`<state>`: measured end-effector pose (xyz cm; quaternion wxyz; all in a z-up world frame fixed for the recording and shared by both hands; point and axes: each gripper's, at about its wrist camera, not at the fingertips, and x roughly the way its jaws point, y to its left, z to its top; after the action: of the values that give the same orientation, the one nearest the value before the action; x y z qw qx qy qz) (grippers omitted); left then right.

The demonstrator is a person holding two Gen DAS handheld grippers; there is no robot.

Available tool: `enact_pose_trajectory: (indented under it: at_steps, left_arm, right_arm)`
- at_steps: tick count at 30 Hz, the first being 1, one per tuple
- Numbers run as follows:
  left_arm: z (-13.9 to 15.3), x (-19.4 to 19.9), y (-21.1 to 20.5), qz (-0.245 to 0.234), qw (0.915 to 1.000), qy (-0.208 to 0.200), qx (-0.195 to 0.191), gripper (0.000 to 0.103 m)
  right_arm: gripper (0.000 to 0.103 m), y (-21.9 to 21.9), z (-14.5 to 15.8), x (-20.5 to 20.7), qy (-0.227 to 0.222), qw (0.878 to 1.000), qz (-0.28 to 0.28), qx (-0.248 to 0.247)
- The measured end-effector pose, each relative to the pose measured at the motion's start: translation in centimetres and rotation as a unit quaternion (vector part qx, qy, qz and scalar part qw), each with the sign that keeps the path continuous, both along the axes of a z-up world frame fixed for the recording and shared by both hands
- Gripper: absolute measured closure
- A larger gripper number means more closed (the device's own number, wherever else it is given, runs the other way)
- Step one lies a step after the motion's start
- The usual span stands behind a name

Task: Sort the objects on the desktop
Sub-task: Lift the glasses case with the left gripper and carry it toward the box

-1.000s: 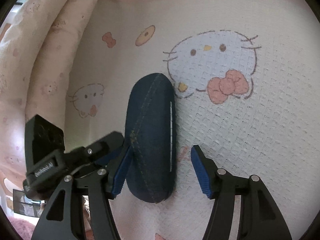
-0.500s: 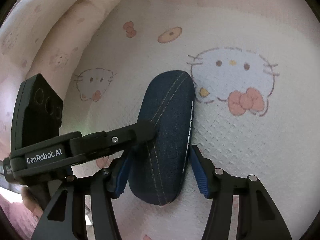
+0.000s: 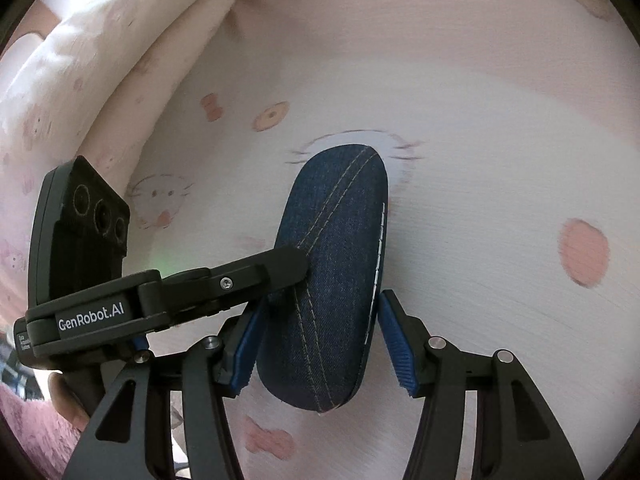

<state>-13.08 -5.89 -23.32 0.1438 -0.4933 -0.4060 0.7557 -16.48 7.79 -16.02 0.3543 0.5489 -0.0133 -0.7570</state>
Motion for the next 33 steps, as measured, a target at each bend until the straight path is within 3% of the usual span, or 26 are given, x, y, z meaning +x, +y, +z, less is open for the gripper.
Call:
enact_pose_trajectory:
  at_steps: [9, 17, 24, 33]
  left_arm:
    - [-1.6, -1.2, 10.2, -0.098, 0.9951, -0.012, -0.001, 0.06]
    - [-0.9, -0.6, 16.9, -0.156, 0.9877, 0.002, -0.008, 0.06]
    - [-0.9, 0.7, 20.2, -0.18, 0.9834, 0.002, -0.019, 0.06]
    - [-3.1, 0.5, 22.8, -0.203, 0.9781, -0.027, -0.035, 0.059]
  right_arm:
    - [0.049, 9.8, -1.0, 0.9, -0.01, 0.996, -0.083, 0.034]
    - [0.049, 18.1, -1.0, 2.3, -0.021, 0.988, -0.149, 0.03]
    - [0.049, 21.9, -0.4, 4.1, -0.005, 0.985, -0.17, 0.036]
    - [0.048, 23.8, -2.9, 4.4, -0.042, 0.981, -0.183, 0.053]
